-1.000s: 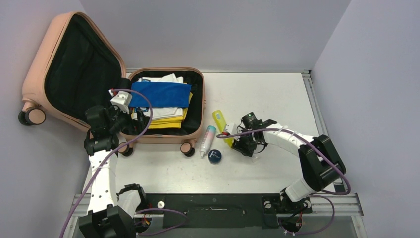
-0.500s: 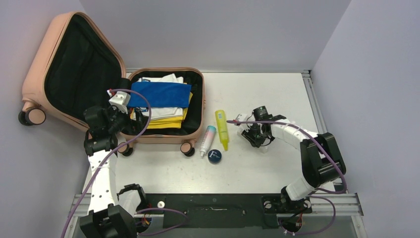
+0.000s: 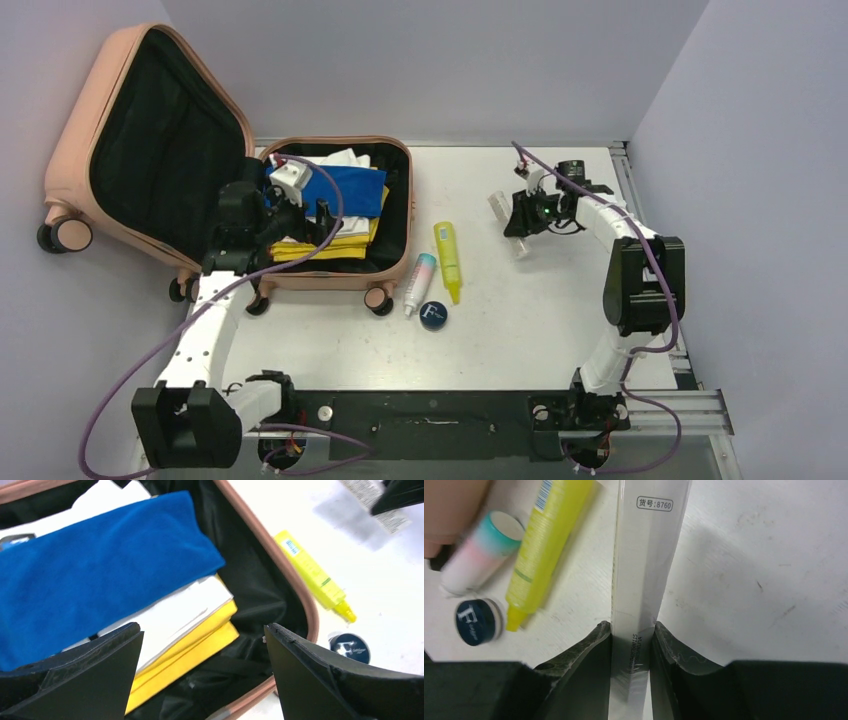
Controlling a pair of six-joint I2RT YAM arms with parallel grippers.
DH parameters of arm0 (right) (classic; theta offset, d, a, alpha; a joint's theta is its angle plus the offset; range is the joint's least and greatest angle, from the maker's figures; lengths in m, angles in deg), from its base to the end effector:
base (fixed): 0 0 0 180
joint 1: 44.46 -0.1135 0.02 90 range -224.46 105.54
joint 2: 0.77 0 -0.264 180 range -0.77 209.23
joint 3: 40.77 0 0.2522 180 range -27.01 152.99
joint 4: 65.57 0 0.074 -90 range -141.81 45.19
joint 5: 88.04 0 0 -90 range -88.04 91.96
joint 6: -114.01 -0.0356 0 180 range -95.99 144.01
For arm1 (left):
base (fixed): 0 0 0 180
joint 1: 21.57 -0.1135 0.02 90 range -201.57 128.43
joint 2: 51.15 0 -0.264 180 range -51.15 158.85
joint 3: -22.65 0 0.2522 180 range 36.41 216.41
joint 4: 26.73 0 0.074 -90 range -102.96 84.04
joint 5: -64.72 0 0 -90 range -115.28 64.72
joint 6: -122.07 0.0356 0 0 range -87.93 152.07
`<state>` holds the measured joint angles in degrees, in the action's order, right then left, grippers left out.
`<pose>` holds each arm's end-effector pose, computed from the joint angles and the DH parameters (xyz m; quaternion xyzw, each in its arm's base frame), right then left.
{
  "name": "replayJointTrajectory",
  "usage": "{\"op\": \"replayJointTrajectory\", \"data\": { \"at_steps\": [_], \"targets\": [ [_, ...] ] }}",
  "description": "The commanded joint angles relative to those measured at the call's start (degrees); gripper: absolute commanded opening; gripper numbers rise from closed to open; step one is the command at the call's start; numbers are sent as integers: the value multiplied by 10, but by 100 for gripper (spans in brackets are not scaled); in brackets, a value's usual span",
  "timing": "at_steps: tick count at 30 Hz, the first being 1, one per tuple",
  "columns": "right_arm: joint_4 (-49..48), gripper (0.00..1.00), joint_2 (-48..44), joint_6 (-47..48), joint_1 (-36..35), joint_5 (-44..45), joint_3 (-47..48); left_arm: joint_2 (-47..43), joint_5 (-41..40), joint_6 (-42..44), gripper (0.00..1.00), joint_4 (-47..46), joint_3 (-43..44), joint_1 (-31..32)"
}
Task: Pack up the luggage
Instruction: Pick up the makeup from the center of the board, then place the makeup in the luggage.
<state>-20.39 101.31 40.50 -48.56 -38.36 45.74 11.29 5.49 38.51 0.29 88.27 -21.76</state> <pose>0.3650 0.0493 0.2157 -0.2479 0.8781 0.3060 0.2716 0.2454 -0.0174 0.3193 0.1886 0.7988 -0.1915 0.5382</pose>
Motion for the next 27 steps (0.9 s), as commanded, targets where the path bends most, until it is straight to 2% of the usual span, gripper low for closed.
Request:
{"op": "replayJointTrajectory", "data": {
  "at_steps": [1, 3, 6, 9, 14, 17, 21, 23, 27],
  "targets": [
    [-81, 5, -3, -99, 2, -181, 28, 43, 19, -56, 96, -66, 69, 27],
    [-139, 7, -12, -135, 1, -230, 21, 67, 56, -113, 96, -103, 81, 31],
    [-220, 9, -23, -185, 2, -295, 9, 93, 162, -214, 96, -244, 64, 41],
    [-314, 9, -41, -244, 3, -343, -23, 145, 221, -342, 96, -383, 59, 81],
    [-546, 9, -89, -386, 3, -384, -116, 226, 264, -483, 96, -535, 77, 165],
    [-624, 10, -107, -452, 1, -395, -141, 264, 266, -584, 96, -676, 66, 199],
    [-657, 11, -124, -483, -12, -414, -149, 305, 259, -675, 96, -830, 51, 226],
    [-657, 11, -134, -479, -21, -419, -150, 318, 257, -685, 96, -860, 49, 238],
    [-650, 12, -152, -468, -44, -422, -151, 329, 256, -641, 96, -805, 53, 259]
  ]
}}
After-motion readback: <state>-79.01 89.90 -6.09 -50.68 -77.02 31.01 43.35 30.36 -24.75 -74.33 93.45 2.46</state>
